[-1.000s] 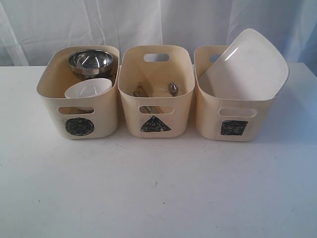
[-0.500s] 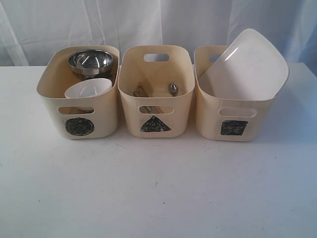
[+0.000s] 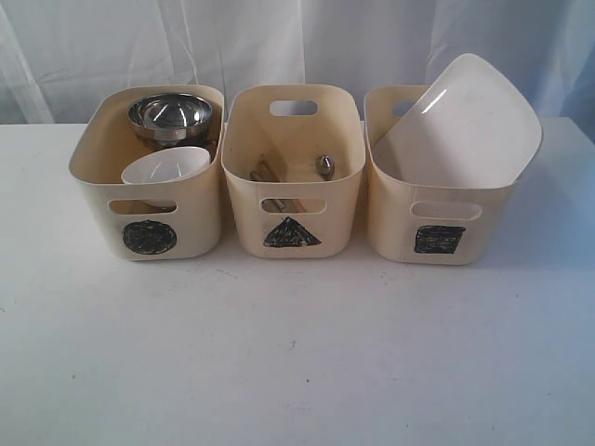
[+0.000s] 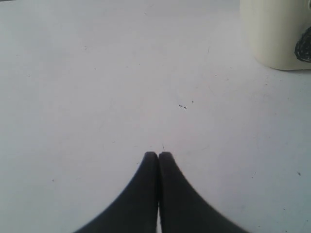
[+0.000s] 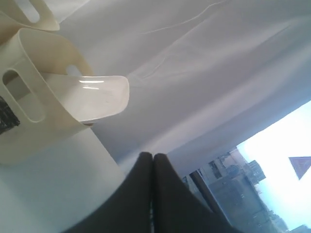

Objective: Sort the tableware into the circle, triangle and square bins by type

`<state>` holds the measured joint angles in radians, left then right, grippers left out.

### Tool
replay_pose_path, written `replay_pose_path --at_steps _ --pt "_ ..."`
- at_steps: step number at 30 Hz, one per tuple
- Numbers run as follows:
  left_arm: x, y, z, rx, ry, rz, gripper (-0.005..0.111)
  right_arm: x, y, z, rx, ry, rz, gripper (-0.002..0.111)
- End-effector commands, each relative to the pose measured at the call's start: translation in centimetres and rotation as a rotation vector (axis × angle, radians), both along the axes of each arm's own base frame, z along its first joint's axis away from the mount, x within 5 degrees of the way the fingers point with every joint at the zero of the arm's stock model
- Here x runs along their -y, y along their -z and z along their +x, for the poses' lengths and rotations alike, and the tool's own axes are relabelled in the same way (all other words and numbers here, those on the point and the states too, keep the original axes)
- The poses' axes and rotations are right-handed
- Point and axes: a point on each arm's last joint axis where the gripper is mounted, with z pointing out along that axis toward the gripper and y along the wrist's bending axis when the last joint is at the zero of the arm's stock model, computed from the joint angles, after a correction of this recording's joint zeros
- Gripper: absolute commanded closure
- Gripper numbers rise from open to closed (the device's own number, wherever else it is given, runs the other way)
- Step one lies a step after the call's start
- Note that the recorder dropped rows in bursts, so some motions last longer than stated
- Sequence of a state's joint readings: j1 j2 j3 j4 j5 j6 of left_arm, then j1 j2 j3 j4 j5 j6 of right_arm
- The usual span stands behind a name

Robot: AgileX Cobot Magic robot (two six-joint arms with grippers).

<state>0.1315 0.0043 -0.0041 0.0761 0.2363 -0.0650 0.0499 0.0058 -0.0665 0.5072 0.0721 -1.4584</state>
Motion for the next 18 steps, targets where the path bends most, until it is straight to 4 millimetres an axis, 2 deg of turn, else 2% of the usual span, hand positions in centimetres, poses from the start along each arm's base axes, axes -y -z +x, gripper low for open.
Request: replay_pose_path --at_steps 1,4,18 --pt "0.05 0.12 -0.01 0.001 0.001 -0.014 0.107 0.16 -0.1 -0.07 0.023 0.036 -0.219 0.108" --pt "0.04 0.08 0.0 0.006 0.001 -0.014 0.107 0.21 -0.01 -0.05 0.022 0.049 -0.322 0.108" --pt "0.04 0.08 0.0 0.006 0.002 -0.011 0.107 0.25 -0.01 -0.05 0.024 0.058 -0.38 0.108"
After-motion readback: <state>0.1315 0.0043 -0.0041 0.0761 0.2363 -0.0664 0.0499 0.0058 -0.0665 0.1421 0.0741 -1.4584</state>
